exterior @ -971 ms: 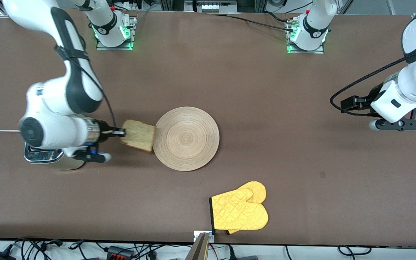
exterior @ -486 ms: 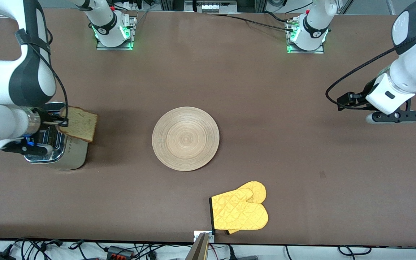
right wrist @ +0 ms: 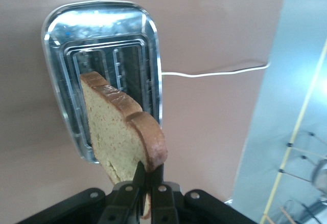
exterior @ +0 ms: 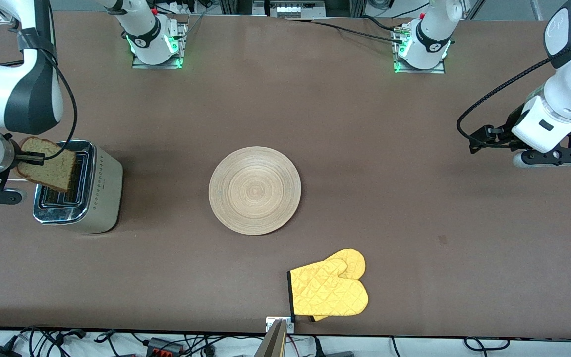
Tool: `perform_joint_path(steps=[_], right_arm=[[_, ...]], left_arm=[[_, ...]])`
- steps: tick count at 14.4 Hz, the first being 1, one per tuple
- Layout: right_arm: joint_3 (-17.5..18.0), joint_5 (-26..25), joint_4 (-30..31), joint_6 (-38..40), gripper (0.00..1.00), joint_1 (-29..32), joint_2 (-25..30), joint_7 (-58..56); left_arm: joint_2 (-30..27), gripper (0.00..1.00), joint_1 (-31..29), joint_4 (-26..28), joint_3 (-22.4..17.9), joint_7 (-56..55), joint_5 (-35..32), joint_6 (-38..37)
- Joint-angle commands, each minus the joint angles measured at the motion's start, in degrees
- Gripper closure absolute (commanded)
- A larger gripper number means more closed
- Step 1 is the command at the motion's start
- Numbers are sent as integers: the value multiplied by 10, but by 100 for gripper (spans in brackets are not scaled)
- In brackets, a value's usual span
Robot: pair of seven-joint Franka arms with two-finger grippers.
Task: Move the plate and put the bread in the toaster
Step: 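Lower the bread into the toaster slot with the right gripper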
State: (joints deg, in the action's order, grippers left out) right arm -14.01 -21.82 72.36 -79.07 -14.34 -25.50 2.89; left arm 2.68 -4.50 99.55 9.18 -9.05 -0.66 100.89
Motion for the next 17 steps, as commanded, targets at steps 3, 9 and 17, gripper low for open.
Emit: perform_joint_path(steps=[3, 9, 17], right_arm=[[-2, -22, 46, -54, 100, -2, -9, -12], [-2, -17, 49, -68, 100, -2, -24, -11], [-1, -13, 68, -84, 88, -1, -37, -32]], left_arm=[[-13, 0, -6, 13, 3, -8, -11, 18], [-13, 0, -13, 10, 3, -8, -7, 16], [-13, 0, -16, 9, 3, -4, -8, 15]])
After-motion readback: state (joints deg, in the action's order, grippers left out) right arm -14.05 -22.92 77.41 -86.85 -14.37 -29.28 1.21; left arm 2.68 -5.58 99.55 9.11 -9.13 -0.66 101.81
